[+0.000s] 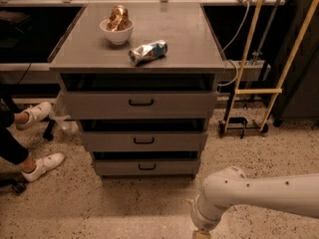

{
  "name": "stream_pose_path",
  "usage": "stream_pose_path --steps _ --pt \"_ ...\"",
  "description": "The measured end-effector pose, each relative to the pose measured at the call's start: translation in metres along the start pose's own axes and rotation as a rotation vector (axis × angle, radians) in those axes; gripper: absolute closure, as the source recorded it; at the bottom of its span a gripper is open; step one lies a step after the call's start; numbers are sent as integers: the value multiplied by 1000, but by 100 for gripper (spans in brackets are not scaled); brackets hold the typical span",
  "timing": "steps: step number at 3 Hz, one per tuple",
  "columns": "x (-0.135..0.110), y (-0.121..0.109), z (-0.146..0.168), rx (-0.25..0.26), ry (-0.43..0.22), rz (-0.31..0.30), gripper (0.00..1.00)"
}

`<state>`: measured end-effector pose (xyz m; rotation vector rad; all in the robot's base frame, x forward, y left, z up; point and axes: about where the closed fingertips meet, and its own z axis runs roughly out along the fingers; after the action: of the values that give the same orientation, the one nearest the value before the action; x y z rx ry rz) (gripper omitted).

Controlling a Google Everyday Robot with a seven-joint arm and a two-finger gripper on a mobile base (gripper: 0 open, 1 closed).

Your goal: Open bottom drawer

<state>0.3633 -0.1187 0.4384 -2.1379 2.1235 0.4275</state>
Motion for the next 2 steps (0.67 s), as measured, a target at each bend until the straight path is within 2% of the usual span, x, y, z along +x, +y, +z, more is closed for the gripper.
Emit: stream_pose_path --steps 1,2 --pt "1 -28 73 13 -68 145 0" --pt "-7 -38 137 -28 -159 253 0"
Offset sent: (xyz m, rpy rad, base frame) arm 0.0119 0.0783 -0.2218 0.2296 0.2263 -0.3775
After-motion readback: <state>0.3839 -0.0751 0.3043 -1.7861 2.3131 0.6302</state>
